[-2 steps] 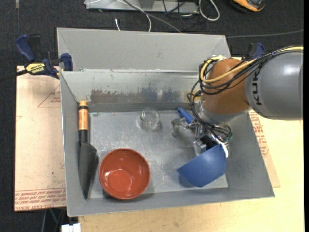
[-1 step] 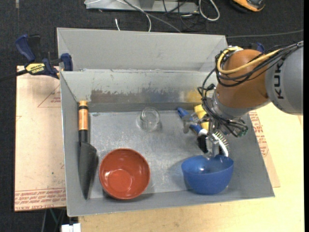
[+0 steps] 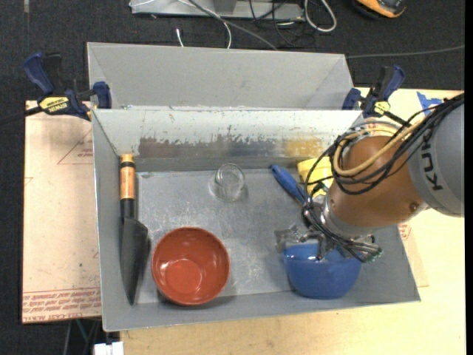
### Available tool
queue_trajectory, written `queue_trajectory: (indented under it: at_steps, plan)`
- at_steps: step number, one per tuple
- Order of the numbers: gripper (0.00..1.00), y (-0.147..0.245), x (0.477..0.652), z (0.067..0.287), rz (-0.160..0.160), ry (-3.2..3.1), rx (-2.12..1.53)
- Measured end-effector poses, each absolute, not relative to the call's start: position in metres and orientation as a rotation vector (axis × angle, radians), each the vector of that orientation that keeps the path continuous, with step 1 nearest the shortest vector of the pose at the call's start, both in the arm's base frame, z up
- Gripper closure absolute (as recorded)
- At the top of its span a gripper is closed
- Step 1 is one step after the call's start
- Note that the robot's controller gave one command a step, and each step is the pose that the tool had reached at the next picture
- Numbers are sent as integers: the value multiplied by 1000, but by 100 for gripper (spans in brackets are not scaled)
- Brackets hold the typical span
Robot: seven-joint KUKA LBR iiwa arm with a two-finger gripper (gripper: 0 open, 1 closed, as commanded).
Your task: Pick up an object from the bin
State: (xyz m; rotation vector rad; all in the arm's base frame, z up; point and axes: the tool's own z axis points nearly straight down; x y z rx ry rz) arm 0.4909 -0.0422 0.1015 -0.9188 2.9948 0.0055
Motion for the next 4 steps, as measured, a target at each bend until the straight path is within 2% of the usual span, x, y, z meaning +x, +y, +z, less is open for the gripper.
queue_trajectory:
  at_steps: [1,2,4]
  plan:
    - [0,-49,501,69,-2,2702,-1576]
    - [100,-16,500,73,-3,2739,-1486]
    - [100,-16,500,77,-3,2738,-1485]
